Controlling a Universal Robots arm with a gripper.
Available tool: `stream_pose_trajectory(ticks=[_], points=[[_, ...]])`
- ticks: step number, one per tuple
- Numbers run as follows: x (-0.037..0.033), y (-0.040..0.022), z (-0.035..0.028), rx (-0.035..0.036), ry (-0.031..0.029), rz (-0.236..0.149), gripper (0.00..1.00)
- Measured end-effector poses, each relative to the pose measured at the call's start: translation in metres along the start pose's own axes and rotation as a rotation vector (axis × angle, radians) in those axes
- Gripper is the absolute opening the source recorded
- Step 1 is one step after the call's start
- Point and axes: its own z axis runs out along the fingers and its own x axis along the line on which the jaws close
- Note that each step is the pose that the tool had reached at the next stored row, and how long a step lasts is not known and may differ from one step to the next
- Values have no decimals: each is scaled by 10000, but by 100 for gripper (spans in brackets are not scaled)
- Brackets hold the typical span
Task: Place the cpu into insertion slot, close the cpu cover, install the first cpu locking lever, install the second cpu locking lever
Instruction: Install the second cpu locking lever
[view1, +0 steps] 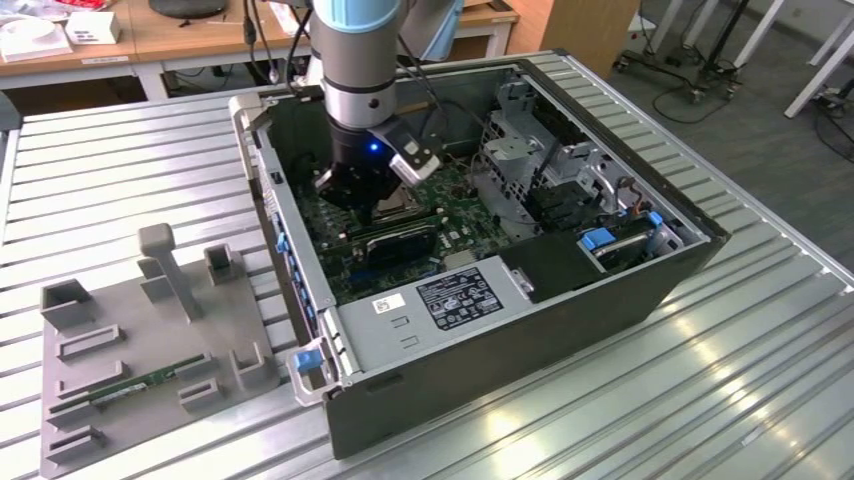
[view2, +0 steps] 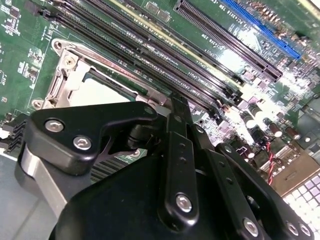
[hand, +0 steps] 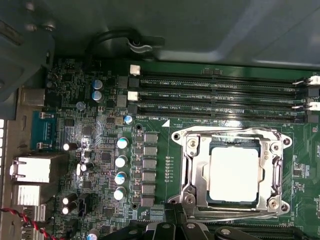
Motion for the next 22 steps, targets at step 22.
stream_pose_trajectory(ticks=[22], points=[[12,19,34,-317,-18,9,11]])
